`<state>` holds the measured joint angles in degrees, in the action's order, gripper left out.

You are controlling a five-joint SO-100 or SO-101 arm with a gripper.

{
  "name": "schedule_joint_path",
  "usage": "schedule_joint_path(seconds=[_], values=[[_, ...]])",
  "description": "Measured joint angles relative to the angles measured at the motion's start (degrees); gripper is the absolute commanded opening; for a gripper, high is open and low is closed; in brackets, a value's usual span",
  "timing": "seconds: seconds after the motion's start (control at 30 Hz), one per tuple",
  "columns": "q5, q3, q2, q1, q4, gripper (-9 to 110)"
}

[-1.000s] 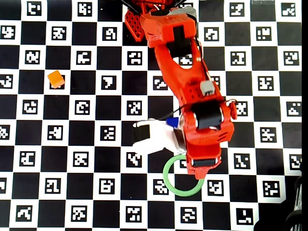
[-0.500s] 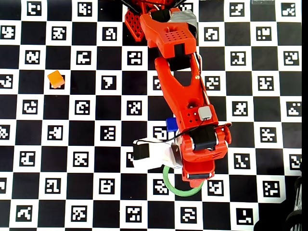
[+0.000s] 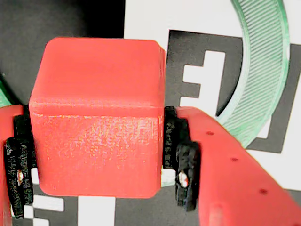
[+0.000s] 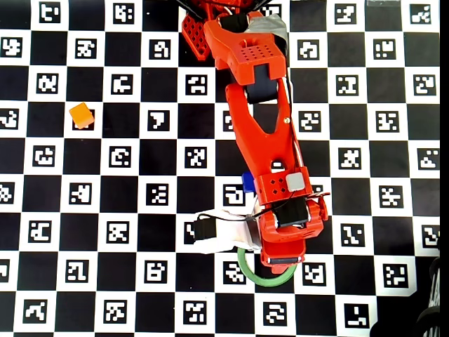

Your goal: Grab the red cube then put it in the green circle then put the blue cube on top and finally the orange cube on top

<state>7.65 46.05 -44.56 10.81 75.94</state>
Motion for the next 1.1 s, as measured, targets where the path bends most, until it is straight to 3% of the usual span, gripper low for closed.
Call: schedule_joint_path(seconds=[1.1], values=[[0.0,2.5,0.0,-0.7,-1.8,0]])
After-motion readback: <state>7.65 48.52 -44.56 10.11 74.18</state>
